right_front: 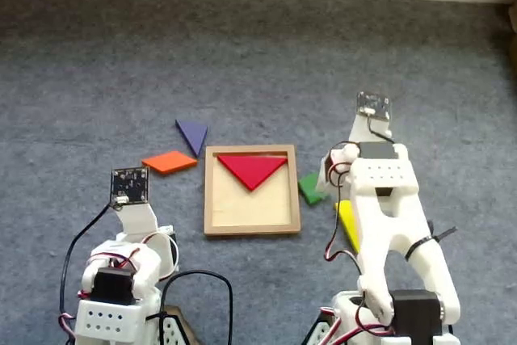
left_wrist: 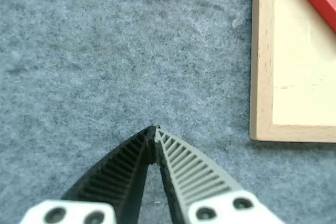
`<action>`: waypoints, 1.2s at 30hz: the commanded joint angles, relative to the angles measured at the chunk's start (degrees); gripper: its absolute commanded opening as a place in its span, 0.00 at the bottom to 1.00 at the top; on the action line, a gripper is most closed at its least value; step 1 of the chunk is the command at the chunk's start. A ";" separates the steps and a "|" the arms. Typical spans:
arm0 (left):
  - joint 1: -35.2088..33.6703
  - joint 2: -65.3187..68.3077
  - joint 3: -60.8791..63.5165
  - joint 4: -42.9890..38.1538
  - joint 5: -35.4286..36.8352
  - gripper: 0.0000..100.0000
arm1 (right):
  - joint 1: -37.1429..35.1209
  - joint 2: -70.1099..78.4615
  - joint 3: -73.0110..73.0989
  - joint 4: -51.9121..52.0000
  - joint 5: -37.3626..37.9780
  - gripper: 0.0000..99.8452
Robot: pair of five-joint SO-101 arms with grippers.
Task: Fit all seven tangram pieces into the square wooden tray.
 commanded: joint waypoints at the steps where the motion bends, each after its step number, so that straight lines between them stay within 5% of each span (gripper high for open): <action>1: 0.66 -1.63 1.10 0.18 -0.26 0.01 | -2.07 -2.77 -0.48 0.66 -5.98 0.15; 8: 0.66 -1.63 1.10 0.18 -0.26 0.01 | -1.98 -2.68 -1.01 0.66 -13.98 0.22; 36: 0.66 -1.63 1.10 0.18 -0.26 0.01 | 4.53 12.35 -7.16 0.57 -13.63 0.30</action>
